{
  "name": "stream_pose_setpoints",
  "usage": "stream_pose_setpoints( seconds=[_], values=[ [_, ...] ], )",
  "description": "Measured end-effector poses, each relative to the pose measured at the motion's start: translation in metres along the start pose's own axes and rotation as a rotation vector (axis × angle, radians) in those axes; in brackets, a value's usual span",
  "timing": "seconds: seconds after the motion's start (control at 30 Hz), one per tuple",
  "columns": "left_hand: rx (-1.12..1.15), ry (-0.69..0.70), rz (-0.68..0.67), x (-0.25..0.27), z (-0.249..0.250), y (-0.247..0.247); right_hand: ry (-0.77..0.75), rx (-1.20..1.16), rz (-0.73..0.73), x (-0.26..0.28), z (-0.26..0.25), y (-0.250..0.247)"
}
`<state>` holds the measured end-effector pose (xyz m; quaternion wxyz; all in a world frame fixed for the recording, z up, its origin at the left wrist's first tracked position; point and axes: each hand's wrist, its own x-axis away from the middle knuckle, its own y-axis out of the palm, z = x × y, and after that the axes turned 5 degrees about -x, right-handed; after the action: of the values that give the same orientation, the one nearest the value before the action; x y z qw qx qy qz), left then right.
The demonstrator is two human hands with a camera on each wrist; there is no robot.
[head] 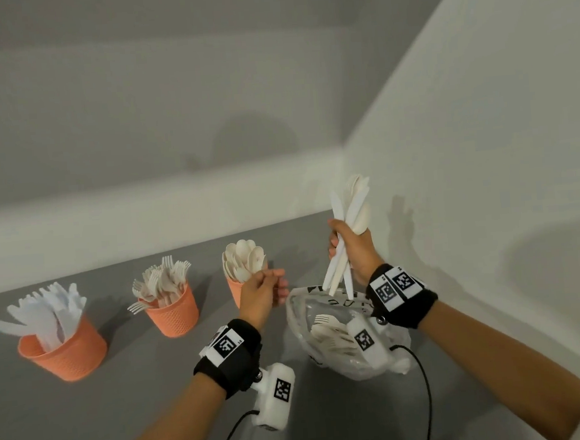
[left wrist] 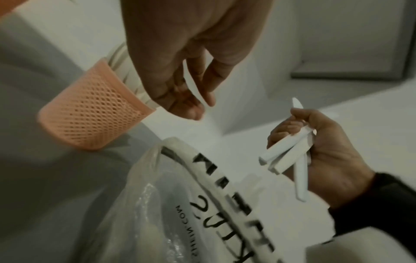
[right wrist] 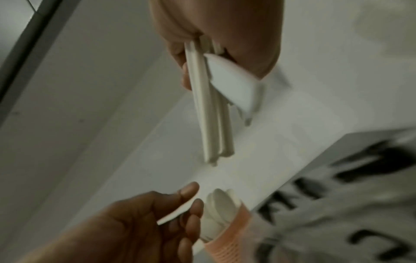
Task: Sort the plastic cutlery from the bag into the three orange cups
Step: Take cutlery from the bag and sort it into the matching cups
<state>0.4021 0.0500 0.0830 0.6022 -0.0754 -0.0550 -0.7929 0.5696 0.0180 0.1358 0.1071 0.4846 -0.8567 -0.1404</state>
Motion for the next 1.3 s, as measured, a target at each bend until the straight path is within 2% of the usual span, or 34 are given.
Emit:
stream_pose_setpoints(
  seconds=[0.13, 0.27, 0.47, 0.6, 0.73, 0.93, 1.03, 1.13, 1.17, 1.23, 1.3],
  values=[
    [0.267, -0.300, -0.176, 0.015, 0.008, -0.022, 0.038, -0.075, -0.041, 0.008, 0.014, 0.046],
    [0.420, -0.411, -0.238, 0.025, 0.006, -0.044, 0.076, -0.049, -0.062, 0.029, 0.039, 0.098],
    [0.539, -0.460, -0.166, 0.036, 0.005, -0.090, -0.016, 0.043, -0.037, 0.056, 0.061, 0.161],
    [0.607, -0.467, -0.099, 0.037, -0.001, -0.114, -0.077, 0.087, -0.120, 0.075, 0.074, 0.182],
    [0.668, -0.414, -0.007, 0.034, -0.002, -0.130, -0.018, 0.095, -0.220, 0.088, 0.086, 0.194],
    [0.645, -0.352, 0.018, 0.037, 0.006, -0.143, -0.013, 0.080, -0.258, 0.090, 0.091, 0.208],
    [0.573, -0.411, 0.015, 0.038, 0.010, -0.147, 0.019, 0.172, -0.403, 0.086, 0.096, 0.209],
    [0.512, -0.491, -0.020, 0.039, 0.011, -0.157, 0.183, 0.198, -0.704, 0.080, 0.096, 0.205],
    [0.479, -0.506, -0.051, 0.040, 0.011, -0.159, 0.238, 0.195, -0.761, 0.078, 0.095, 0.203],
    [0.418, -0.524, -0.114, 0.043, 0.011, -0.163, 0.303, 0.206, -0.795, 0.077, 0.095, 0.202],
    [0.335, -0.527, -0.158, 0.047, 0.010, -0.166, 0.301, 0.225, -0.780, 0.077, 0.101, 0.205]
  ],
)
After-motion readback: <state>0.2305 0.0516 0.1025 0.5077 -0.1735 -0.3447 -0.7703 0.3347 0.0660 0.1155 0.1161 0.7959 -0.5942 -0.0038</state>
